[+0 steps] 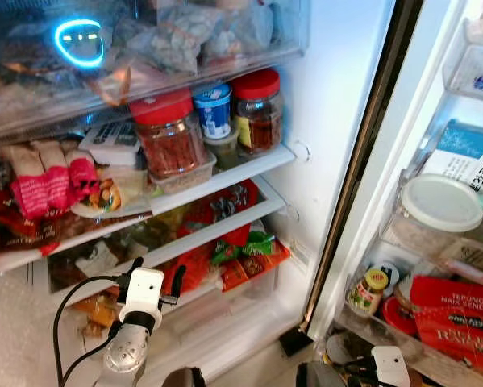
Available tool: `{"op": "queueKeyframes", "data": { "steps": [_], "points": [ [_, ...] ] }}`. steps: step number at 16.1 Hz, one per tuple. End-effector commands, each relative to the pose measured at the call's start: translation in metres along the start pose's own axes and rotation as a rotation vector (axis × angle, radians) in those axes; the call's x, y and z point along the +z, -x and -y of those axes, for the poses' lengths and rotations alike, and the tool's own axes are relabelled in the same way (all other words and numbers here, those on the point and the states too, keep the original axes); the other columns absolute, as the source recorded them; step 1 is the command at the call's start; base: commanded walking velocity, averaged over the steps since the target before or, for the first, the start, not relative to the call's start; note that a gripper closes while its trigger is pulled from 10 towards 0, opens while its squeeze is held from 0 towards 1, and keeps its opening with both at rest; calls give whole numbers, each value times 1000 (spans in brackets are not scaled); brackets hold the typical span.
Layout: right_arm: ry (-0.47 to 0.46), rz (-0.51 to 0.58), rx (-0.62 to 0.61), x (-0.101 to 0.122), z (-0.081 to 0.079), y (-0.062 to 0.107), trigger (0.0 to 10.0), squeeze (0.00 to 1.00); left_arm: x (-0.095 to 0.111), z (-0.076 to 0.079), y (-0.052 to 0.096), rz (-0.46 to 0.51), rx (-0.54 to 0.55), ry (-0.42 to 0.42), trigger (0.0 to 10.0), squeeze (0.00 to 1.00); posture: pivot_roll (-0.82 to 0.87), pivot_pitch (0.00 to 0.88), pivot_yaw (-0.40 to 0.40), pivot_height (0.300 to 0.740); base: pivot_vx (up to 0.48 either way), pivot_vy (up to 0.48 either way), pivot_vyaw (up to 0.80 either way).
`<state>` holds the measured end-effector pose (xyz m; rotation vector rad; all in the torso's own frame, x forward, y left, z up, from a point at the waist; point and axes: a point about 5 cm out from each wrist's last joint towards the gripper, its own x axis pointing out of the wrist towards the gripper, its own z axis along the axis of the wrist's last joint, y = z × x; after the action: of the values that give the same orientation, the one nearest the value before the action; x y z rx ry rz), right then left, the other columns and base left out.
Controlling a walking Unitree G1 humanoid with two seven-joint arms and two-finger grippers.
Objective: Restocking fridge
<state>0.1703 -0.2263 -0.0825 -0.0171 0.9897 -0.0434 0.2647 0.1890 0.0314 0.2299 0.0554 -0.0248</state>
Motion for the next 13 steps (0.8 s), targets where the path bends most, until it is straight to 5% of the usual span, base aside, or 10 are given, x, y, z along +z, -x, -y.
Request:
{"op": "queueKeyframes", "data": {
  "steps": [1, 13],
  "points": [
    [12, -48, 39, -12, -11, 0, 10000, 0, -4, -5, 3, -25, 14, 2, 10000, 0, -159, 0, 58, 616, -277, 0, 0],
    [28, -49, 46, -13, -12, 0, 10000, 0, -14, -8, 7, -95, 36, 37, 10000, 0, -159, 0, 61, 616, -277, 0, 0]
  ]
}}
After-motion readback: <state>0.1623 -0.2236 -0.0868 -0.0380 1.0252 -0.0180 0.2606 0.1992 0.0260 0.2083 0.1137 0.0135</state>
